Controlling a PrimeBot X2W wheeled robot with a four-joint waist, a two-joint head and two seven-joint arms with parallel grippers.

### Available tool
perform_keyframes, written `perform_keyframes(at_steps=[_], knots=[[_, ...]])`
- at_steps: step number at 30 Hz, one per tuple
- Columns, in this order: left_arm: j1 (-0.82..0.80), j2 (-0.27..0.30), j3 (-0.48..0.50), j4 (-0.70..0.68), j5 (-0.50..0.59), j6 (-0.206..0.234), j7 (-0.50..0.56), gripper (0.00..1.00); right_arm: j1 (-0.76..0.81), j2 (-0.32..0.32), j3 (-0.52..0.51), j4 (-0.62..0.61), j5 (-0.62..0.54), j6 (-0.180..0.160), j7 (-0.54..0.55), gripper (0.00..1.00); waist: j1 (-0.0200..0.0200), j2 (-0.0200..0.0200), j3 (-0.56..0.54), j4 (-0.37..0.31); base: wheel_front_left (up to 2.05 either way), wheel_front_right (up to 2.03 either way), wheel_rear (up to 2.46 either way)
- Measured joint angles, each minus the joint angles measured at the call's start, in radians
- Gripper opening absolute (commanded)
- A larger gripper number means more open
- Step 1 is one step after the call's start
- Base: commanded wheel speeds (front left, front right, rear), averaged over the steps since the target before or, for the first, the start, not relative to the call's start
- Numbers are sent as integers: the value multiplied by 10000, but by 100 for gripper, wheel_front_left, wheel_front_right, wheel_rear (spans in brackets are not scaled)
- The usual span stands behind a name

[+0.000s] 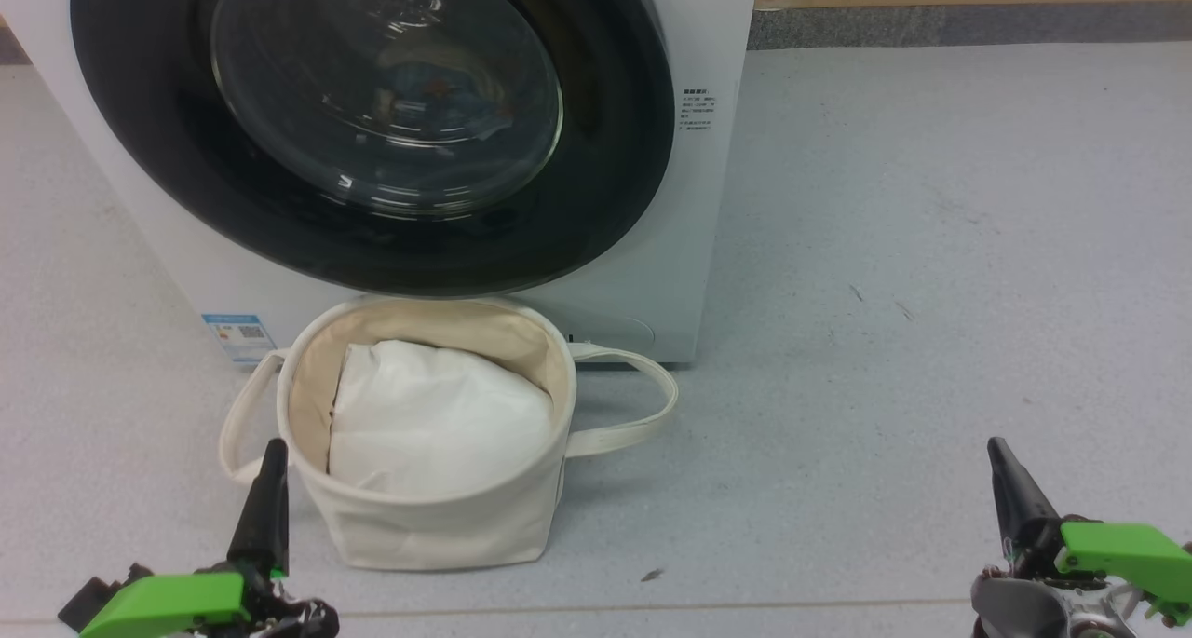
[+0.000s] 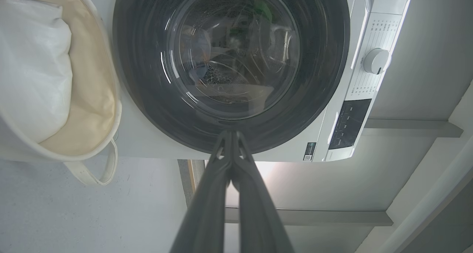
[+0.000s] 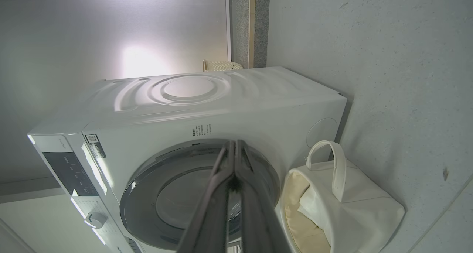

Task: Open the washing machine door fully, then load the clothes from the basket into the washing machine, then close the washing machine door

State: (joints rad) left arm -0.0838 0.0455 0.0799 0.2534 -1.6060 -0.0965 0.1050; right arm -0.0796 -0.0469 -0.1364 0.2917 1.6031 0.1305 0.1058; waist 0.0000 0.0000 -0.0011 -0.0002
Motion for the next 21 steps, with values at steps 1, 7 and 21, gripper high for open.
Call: perform_keyframes(at_steps=[1, 7, 21], knots=[[0, 0, 0, 0, 0, 0, 0, 0, 0, 0, 0, 0, -2, 0, 0, 0, 0, 0, 0, 0, 0, 0, 0], [0, 0, 0, 0, 0, 0, 0, 0, 0, 0, 0, 0, 0, 0, 0, 0, 0, 0, 0, 0, 0, 0, 0], [0, 0, 0, 0, 0, 0, 0, 0, -1, 0, 0, 0, 0, 0, 0, 0, 0, 0, 0, 0, 0, 0, 0]])
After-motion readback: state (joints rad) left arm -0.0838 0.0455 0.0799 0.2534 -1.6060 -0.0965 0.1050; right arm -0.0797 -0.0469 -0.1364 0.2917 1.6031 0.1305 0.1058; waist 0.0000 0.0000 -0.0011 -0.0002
